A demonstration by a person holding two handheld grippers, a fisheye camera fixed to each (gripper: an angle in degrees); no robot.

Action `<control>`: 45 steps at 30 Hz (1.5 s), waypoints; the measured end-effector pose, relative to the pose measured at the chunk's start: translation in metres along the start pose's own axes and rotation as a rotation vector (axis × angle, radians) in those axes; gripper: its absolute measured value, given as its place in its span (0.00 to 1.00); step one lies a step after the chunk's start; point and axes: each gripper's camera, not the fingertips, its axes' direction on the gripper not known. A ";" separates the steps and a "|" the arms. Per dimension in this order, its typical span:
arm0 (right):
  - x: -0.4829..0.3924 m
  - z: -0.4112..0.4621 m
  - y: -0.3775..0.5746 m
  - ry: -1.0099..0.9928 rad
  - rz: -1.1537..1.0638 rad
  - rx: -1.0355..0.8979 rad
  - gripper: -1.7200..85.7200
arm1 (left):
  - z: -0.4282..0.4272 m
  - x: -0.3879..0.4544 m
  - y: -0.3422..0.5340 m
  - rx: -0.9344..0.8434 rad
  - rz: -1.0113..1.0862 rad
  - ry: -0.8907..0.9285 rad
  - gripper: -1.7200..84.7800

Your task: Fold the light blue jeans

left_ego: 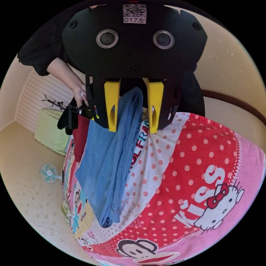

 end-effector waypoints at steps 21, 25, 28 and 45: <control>-0.110 -0.251 0.100 -0.528 -0.525 0.092 0.08 | -0.205 0.234 0.032 -0.200 0.436 0.561 0.08; -0.127 -0.322 0.123 -0.521 -0.652 0.213 0.08 | -0.220 0.328 0.025 -0.213 0.583 0.618 0.08; -0.122 -0.352 0.147 -0.438 -0.663 0.281 0.09 | -0.209 0.373 0.027 -0.234 0.645 0.577 0.08; 0.158 -0.172 0.209 0.118 0.261 0.257 0.04 | -0.080 0.198 -0.033 -0.467 -0.277 0.395 0.02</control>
